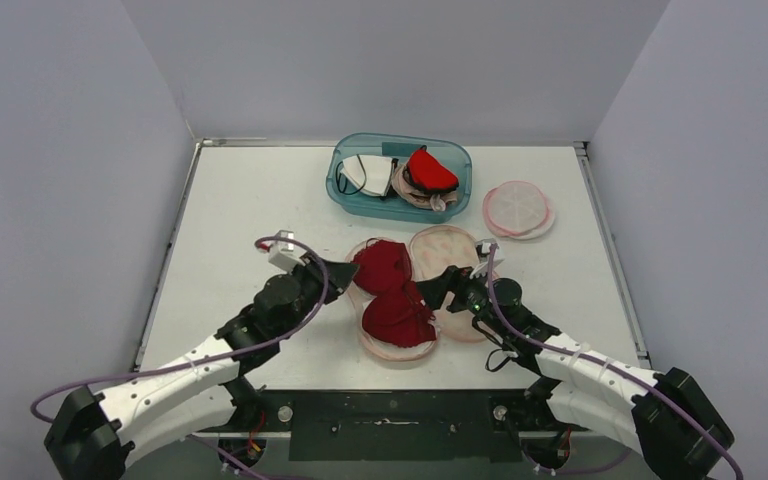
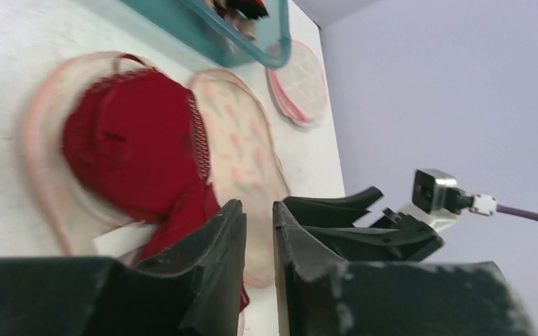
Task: Unzip the laundry bag and remove the bra
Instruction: Pick up the bra from the laundry bag.
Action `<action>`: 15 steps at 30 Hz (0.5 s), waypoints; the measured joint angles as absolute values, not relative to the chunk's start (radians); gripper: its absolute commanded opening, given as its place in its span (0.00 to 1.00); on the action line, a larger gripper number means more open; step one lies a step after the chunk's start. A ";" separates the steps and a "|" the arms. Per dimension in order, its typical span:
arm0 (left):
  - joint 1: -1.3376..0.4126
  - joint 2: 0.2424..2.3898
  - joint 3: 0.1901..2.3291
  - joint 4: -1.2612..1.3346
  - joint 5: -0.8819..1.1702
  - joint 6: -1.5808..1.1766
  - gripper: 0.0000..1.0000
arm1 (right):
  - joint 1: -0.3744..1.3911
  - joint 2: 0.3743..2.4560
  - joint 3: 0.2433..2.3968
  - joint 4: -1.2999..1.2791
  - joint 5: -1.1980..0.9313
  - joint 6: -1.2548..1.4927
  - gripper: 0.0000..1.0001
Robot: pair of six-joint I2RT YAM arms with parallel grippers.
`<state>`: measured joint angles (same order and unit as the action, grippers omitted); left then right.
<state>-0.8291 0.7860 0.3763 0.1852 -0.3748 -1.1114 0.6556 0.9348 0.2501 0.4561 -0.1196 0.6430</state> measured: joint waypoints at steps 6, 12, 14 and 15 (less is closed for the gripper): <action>-0.830 1.111 0.471 0.362 -0.174 -1.036 0.00 | 0.656 0.987 0.233 0.503 -0.120 0.668 0.82; -0.817 1.316 0.461 0.440 -0.096 -1.012 0.00 | 0.656 1.011 0.234 0.521 -0.153 0.675 0.82; -0.803 1.362 0.455 0.481 -0.083 -1.010 0.00 | 0.656 1.027 0.234 0.530 -0.163 0.685 0.82; -0.794 1.383 0.448 0.501 -0.076 -1.010 0.00 | 0.656 1.037 0.234 0.537 -0.166 0.690 0.82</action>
